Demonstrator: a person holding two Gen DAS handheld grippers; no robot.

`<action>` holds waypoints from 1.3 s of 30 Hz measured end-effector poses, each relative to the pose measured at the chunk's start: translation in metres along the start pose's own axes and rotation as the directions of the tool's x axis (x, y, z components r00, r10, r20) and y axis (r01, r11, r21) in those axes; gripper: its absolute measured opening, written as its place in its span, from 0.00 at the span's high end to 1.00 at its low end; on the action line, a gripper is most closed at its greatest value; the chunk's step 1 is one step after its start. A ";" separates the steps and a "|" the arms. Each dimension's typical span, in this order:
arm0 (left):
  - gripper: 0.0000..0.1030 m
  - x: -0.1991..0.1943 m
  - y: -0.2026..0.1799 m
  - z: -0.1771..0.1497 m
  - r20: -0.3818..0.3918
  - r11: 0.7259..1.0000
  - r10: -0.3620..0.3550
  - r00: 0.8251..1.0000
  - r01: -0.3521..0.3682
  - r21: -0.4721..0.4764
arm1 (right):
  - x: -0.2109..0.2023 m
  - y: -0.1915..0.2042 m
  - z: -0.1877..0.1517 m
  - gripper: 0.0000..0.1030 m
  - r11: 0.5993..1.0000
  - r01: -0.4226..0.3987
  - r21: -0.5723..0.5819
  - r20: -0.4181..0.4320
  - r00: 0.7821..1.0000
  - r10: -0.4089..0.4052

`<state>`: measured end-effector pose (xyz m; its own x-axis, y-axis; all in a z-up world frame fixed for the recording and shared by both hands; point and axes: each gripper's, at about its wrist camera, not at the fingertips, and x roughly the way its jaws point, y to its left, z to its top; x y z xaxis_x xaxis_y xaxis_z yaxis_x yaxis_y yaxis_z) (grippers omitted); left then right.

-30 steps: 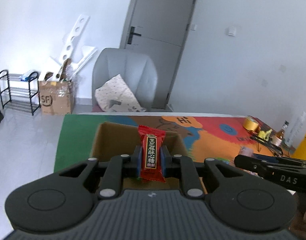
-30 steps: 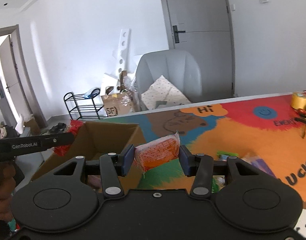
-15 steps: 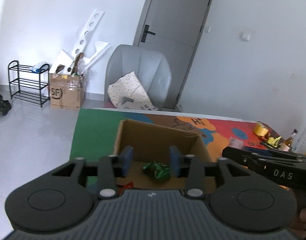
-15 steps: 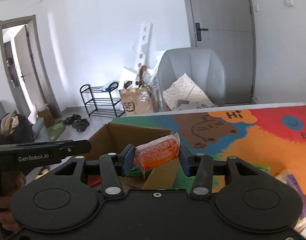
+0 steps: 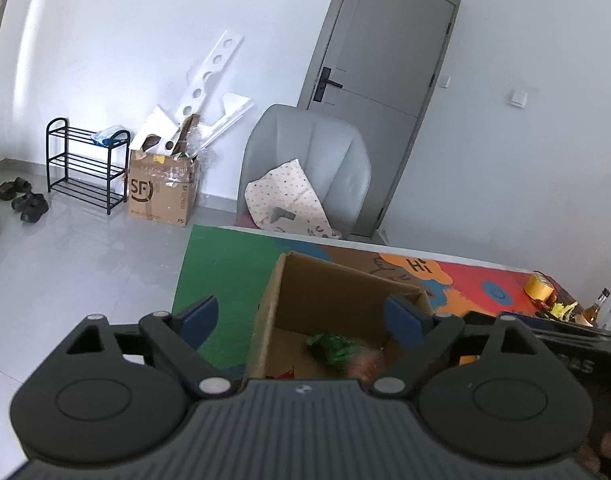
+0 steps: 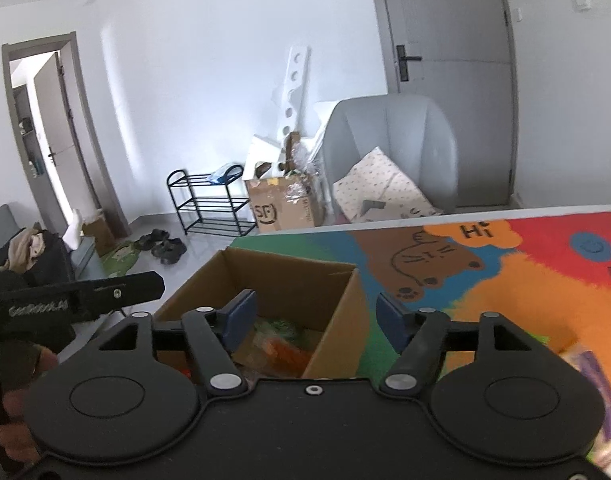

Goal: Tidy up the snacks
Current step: 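Carry the red bar and pink sausage to the cardboard box and open both tools inside, then move both tools back from the box over the snack pile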

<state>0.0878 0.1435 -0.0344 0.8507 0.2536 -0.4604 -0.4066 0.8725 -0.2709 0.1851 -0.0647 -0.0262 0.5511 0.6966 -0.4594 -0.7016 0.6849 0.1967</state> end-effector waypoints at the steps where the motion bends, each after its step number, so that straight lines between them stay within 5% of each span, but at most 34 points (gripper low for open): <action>1: 0.12 -0.001 -0.002 -0.001 0.001 1.000 -0.004 1.000 0.004 0.004 | -0.007 -0.002 -0.001 0.29 1.000 0.010 0.001 0.007 1.000 -0.010; 16: 0.05 -0.012 -0.056 -0.012 -0.017 0.986 -0.100 0.995 0.101 0.130 | -0.068 -0.068 -0.034 0.12 0.972 0.175 0.159 -0.006 0.984 -0.177; 39: 0.05 0.010 -0.157 -0.053 -0.120 0.939 -0.239 0.964 0.261 0.224 | -0.112 -0.143 -0.084 0.17 0.924 0.264 0.277 -0.045 0.964 -0.262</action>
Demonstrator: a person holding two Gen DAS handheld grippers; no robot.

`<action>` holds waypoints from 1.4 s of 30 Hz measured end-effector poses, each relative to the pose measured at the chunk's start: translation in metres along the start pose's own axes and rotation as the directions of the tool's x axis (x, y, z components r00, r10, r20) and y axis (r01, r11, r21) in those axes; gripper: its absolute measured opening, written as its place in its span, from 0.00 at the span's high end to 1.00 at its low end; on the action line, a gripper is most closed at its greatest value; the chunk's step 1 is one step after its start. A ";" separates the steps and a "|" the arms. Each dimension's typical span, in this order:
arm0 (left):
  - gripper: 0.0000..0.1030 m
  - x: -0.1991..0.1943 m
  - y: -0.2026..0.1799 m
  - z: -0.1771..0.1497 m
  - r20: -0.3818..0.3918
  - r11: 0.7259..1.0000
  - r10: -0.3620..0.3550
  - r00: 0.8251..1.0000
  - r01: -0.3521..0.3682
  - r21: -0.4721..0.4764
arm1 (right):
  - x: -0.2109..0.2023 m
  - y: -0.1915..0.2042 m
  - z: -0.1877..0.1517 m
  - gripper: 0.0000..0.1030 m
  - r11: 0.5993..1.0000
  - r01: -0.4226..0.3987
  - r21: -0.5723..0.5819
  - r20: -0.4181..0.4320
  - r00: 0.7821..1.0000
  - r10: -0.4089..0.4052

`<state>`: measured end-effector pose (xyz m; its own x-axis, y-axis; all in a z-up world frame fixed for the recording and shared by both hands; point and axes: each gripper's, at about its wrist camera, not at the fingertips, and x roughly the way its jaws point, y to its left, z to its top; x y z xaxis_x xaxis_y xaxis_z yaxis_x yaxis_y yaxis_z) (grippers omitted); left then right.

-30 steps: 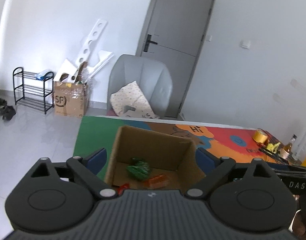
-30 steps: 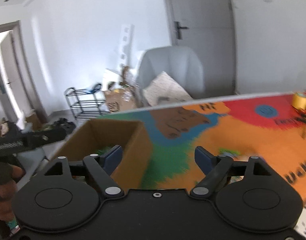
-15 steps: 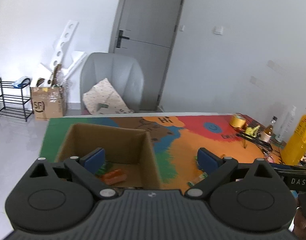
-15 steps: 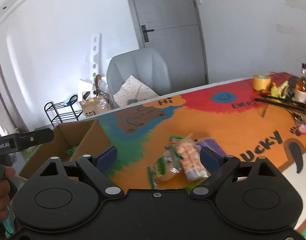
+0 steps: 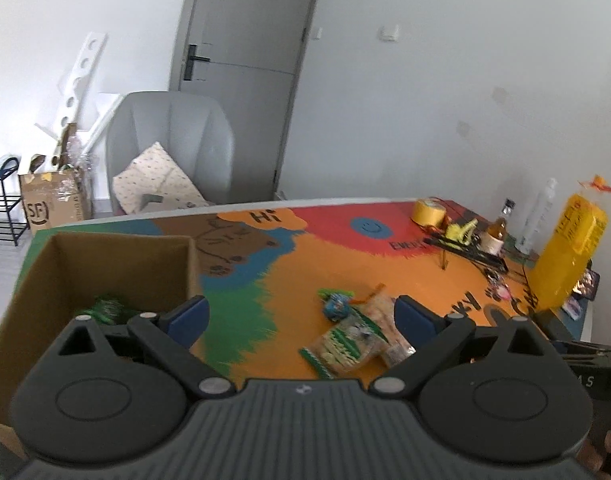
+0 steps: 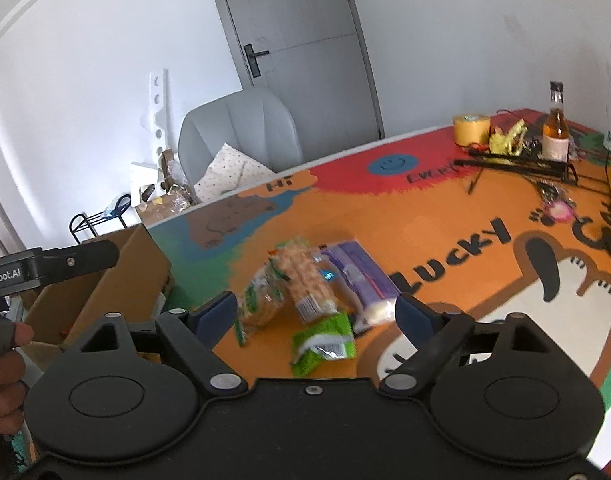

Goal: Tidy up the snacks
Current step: 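Move both tools back from the box over the snack pile, then grasp the green-white cookie pack with the left tool while the right grasps the purple-wrapped bar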

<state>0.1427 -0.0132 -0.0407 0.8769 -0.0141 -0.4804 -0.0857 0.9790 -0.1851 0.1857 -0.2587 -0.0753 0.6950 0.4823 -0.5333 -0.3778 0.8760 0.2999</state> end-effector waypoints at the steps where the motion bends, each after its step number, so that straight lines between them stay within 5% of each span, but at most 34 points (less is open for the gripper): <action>1: 0.05 0.002 -0.003 -0.001 -0.004 1.000 -0.005 1.000 0.005 0.003 | 0.000 -0.003 -0.001 0.19 1.000 0.003 0.006 -0.002 1.000 -0.003; 20: 0.10 0.065 -0.043 -0.015 -0.115 0.997 -0.030 0.993 0.038 0.068 | 0.038 -0.051 -0.010 0.37 0.994 -0.021 0.105 -0.065 0.998 0.028; 42: 0.18 0.140 -0.041 -0.034 -0.259 0.990 0.060 0.964 -0.025 0.136 | 0.099 -0.071 0.006 0.46 0.991 -0.080 0.103 -0.131 0.987 0.093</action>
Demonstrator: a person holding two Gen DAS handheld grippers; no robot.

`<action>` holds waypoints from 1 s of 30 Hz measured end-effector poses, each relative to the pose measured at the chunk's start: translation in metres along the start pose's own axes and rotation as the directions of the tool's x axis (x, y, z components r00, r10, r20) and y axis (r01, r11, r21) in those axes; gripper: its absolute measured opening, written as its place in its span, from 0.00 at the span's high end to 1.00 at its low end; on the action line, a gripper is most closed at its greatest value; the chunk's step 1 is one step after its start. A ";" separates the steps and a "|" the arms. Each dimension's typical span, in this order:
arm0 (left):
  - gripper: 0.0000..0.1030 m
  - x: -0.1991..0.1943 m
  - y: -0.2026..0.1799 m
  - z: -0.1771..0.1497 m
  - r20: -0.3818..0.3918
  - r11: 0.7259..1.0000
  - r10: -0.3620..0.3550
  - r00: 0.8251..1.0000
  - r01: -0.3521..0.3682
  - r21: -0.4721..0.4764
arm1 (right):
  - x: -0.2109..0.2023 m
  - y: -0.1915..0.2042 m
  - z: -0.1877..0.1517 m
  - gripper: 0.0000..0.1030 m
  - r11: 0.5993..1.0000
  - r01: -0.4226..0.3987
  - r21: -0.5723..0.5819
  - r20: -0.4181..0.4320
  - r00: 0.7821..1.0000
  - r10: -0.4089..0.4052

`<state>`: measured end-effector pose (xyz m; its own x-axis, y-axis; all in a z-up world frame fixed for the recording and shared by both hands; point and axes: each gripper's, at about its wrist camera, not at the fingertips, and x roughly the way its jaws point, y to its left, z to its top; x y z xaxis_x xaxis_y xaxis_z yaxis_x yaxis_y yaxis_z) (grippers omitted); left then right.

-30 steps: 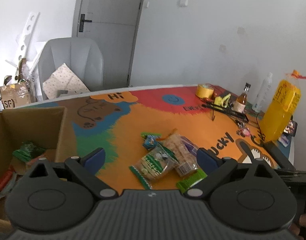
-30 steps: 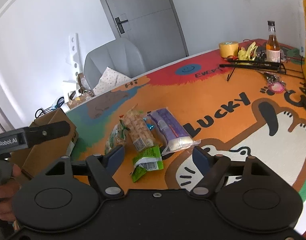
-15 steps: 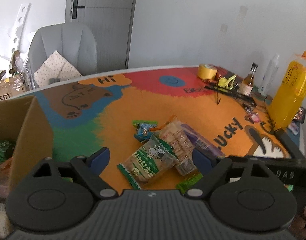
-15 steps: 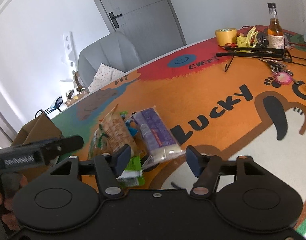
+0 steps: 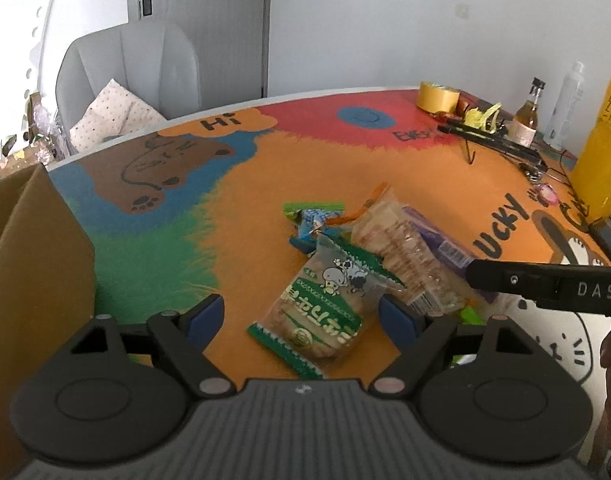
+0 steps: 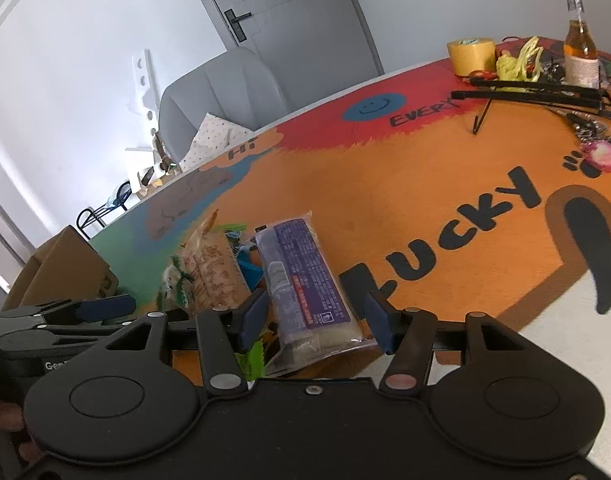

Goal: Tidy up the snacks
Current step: 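Grasp the green-white cookie pack with the left tool while the right grasps the purple-wrapped bar, then carry the cookie pack and purple bar into the box and open both tools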

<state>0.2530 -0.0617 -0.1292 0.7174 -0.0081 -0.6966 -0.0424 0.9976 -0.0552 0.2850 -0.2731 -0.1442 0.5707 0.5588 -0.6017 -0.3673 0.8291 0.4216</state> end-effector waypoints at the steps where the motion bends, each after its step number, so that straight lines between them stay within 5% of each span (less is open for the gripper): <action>1: 0.18 0.002 0.000 0.000 -0.002 1.000 0.000 1.000 0.000 -0.004 | 0.002 0.000 0.000 0.46 1.000 -0.001 0.000 -0.005 1.000 0.001; 12: 0.24 0.021 -0.002 -0.002 -0.029 1.000 0.020 0.999 -0.020 -0.003 | 0.015 0.006 0.007 0.47 0.998 0.019 -0.059 -0.016 1.000 -0.020; 21: 0.53 0.017 -0.002 -0.001 -0.022 0.998 0.059 0.998 -0.059 -0.010 | 0.012 0.014 0.007 0.63 0.988 0.071 -0.138 -0.052 0.996 -0.079; 30: 0.54 0.007 0.000 -0.003 -0.043 0.999 0.016 0.999 -0.018 -0.045 | -0.005 0.008 -0.004 0.70 0.993 0.062 -0.103 -0.039 0.997 -0.067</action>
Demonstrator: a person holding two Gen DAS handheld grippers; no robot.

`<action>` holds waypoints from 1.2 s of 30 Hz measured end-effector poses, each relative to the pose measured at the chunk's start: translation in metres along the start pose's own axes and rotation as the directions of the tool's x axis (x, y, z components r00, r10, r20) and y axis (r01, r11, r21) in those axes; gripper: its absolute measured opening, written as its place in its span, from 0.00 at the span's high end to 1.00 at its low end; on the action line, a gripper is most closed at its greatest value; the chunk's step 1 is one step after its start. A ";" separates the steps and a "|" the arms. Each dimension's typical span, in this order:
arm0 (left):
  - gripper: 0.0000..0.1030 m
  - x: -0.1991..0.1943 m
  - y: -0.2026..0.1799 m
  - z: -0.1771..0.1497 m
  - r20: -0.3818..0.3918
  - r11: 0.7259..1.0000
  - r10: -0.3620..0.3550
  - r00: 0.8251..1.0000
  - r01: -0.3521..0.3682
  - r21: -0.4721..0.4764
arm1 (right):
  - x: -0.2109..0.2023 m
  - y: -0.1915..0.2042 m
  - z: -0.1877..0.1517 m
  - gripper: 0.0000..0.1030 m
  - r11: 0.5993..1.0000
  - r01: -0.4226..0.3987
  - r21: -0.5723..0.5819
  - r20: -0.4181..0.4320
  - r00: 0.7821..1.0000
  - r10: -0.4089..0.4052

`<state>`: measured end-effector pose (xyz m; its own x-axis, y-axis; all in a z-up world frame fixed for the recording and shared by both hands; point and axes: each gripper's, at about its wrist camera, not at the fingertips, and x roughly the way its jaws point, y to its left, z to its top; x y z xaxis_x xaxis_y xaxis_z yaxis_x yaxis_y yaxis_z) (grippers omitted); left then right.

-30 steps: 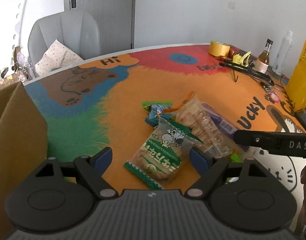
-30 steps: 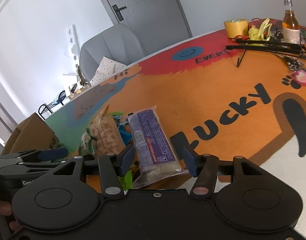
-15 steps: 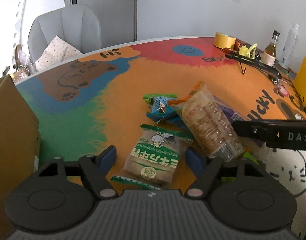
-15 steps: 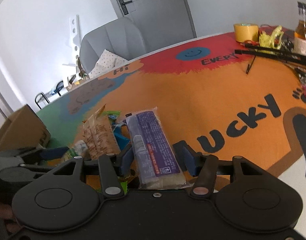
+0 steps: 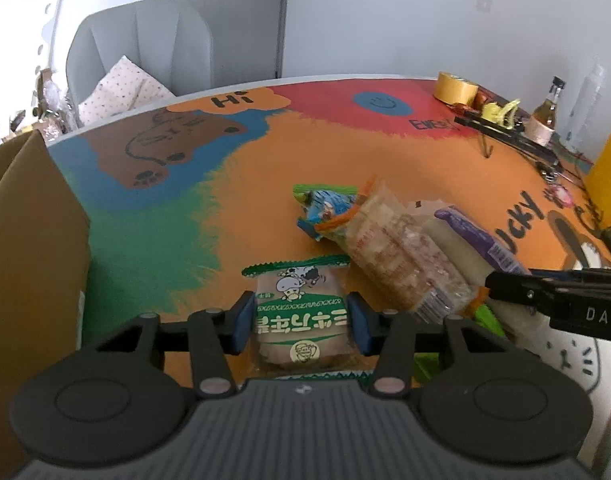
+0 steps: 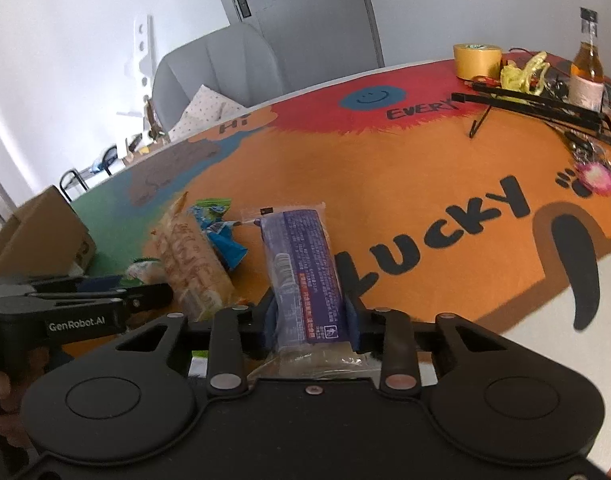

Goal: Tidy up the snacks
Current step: 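Carry the cookie pack and purple bar into the box and open both tools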

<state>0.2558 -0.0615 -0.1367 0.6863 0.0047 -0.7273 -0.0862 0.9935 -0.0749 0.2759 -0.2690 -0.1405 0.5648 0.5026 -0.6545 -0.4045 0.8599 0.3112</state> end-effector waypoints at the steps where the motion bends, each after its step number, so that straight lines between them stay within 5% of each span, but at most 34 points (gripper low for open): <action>1: 0.53 -0.004 -0.001 -0.001 0.007 1.000 0.000 1.000 0.000 0.003 | -0.002 0.000 -0.001 0.70 1.000 -0.004 0.003 0.001 1.000 0.004; 36: 0.53 -0.123 0.045 0.007 0.252 0.999 0.027 0.967 -0.016 -0.046 | -0.064 0.068 0.016 0.72 0.999 -0.053 -0.014 0.202 0.978 0.054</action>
<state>0.1723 -0.0171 -0.0458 0.8434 0.0605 -0.5339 -0.1306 0.9869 -0.0943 0.2241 -0.2411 -0.0667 0.6754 0.5562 -0.4843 -0.4437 0.8310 0.3355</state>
